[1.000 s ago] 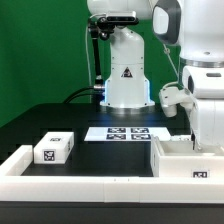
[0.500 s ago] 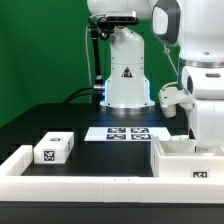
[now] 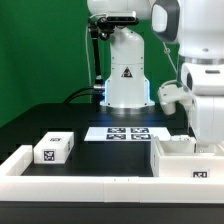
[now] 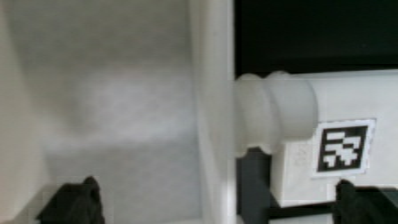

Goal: Assemble cabinet

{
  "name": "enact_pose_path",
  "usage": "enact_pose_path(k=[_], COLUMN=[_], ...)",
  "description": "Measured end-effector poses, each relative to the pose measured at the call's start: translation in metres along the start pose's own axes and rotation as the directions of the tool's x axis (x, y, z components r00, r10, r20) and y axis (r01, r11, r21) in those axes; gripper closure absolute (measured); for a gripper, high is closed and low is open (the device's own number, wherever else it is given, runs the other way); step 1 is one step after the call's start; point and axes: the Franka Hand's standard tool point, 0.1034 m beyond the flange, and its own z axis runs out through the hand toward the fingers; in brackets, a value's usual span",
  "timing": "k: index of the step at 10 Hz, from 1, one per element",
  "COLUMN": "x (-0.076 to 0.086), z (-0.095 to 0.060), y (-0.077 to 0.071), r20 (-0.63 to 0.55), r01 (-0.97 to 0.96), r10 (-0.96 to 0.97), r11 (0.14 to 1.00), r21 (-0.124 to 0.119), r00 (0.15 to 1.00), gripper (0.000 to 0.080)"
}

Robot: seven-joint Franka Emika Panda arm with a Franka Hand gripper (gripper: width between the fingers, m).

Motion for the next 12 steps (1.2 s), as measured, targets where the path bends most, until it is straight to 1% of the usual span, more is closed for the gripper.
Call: enact_pose_path(k=[1, 2, 3, 4, 5, 6, 7, 8, 9, 12], x=[-0.001, 0.001, 0.005, 0.015, 0.029, 0.043, 0.054, 0.061, 0.057, 0.056], z=[-0.012, -0.022, -0.030, -0.031, -0.029, -0.027, -0.026, -0.022, -0.023, -0.020], y=[-0.005, -0.014, -0.026, -0.039, -0.051, -0.060, -0.065, -0.069, -0.067, -0.067], r20=[0.003, 0.007, 0.010, 0.009, 0.003, -0.003, -0.014, -0.026, -0.025, -0.026], r01=[-0.001, -0.002, -0.005, -0.027, -0.036, -0.032, -0.033, -0.022, -0.030, -0.034], r10=[0.001, 0.002, 0.005, 0.027, 0.036, 0.032, 0.032, 0.021, 0.029, 0.033], r11=[1.000, 1.000, 1.000, 0.999, 0.999, 0.999, 0.999, 0.999, 0.998, 0.998], r21=[-0.012, -0.022, -0.028, -0.027, -0.028, -0.027, -0.038, -0.050, -0.048, -0.045], r00=[1.000, 1.000, 1.000, 1.000, 0.999, 0.999, 0.999, 0.999, 0.999, 0.999], gripper=[0.0150, 0.0150, 0.0150, 0.0150, 0.0150, 0.0150, 0.0150, 0.0150, 0.0150, 0.0150])
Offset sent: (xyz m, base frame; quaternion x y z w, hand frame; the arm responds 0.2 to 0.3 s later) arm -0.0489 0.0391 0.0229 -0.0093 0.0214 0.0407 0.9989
